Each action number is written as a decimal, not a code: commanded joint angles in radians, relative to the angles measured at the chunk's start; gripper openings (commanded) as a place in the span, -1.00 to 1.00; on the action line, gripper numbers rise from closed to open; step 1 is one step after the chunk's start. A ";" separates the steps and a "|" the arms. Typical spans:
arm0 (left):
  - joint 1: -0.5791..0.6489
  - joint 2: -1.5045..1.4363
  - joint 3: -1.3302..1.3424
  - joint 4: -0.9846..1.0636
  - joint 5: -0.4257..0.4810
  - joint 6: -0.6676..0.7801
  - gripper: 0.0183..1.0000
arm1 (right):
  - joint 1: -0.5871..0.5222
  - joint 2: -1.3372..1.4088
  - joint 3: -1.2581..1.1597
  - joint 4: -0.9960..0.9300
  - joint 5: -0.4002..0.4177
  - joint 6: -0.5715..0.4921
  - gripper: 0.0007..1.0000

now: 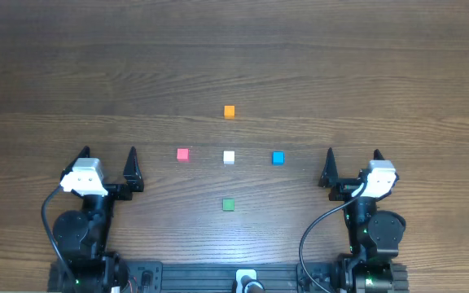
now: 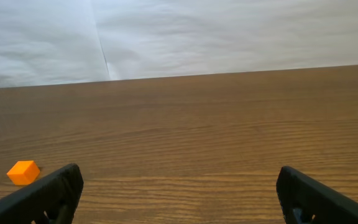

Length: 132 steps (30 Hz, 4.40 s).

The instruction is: Stack Cubes

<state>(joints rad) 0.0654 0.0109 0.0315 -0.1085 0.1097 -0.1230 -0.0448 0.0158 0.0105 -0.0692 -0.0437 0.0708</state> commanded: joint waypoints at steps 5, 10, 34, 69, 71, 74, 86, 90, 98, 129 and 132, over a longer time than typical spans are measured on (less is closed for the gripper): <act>-0.004 -0.006 -0.007 0.004 0.013 0.011 1.00 | -0.006 -0.009 -0.006 -0.001 -0.012 -0.006 0.98; -0.004 -0.006 -0.007 0.004 0.013 0.011 1.00 | -0.006 -0.009 -0.006 -0.002 -0.012 -0.005 0.98; -0.004 -0.005 -0.007 0.004 0.013 0.011 1.00 | -0.006 -0.009 -0.006 -0.001 -0.011 -0.006 0.98; -0.112 0.812 0.803 -0.565 0.163 -0.101 1.00 | -0.006 -0.009 -0.006 -0.002 -0.011 -0.006 0.98; -0.159 0.930 0.843 -0.560 0.158 -0.101 1.00 | -0.006 -0.009 -0.006 -0.002 -0.011 -0.006 0.98; -0.238 1.085 0.862 -0.537 0.134 -0.106 1.00 | -0.006 -0.009 -0.006 -0.002 -0.011 -0.006 0.99; -0.462 1.518 0.864 -0.397 -0.051 -0.204 0.99 | -0.006 -0.009 -0.006 -0.002 -0.012 -0.006 0.98; -0.474 1.585 0.871 -0.402 -0.105 -0.272 1.00 | -0.006 -0.009 -0.006 -0.002 -0.011 -0.006 0.98; -0.474 1.638 0.872 -0.412 -0.130 -0.307 1.00 | -0.006 -0.009 -0.006 -0.001 -0.011 -0.006 0.99; -0.535 1.691 0.872 -0.444 -0.224 -0.335 0.38 | -0.006 -0.009 -0.006 -0.002 -0.011 -0.006 0.98; -0.535 1.691 0.872 -0.441 -0.224 -0.335 0.29 | -0.006 -0.009 -0.006 -0.001 -0.011 -0.006 0.99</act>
<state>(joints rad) -0.4664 1.6829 0.8841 -0.5549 -0.0944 -0.4541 -0.0452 0.0158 0.0105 -0.0692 -0.0441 0.0708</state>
